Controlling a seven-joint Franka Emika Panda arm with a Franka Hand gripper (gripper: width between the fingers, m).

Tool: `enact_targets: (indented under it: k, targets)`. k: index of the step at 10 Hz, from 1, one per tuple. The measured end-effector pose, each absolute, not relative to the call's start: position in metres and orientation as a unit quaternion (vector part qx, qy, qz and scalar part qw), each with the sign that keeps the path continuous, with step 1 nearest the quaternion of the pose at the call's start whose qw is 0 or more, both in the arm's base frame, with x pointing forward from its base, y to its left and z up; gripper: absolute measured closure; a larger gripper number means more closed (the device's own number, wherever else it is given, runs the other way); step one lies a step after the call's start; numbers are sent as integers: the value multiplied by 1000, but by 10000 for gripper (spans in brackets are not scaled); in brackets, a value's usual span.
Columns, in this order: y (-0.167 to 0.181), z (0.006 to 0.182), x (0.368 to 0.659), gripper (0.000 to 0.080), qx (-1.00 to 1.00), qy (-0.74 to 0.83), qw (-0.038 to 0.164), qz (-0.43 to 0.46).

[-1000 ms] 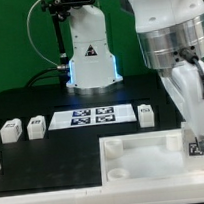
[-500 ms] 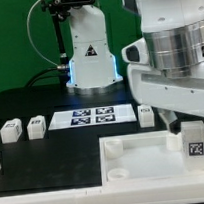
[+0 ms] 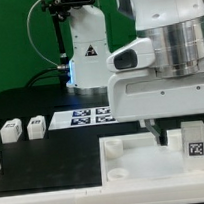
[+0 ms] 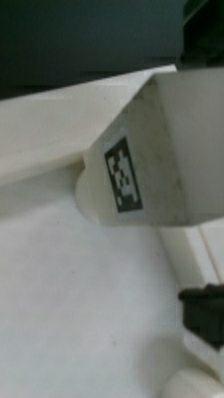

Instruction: Assemble one leg

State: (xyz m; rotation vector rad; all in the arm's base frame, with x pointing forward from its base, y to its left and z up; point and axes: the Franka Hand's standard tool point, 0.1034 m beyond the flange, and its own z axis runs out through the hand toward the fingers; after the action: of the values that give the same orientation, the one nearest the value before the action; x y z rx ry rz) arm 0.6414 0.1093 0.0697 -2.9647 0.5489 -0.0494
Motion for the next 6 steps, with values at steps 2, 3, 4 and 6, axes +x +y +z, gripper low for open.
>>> enact_targets:
  k: [2, 3, 4, 6]
  targets:
    - [112, 70, 641, 371, -957, 280, 71, -9]
    - [111, 70, 641, 504, -946, 316, 71, -6]
    - [110, 70, 641, 504, -925, 372, 72, -2]
    - [109, 69, 641, 504, -885, 461, 72, 8]
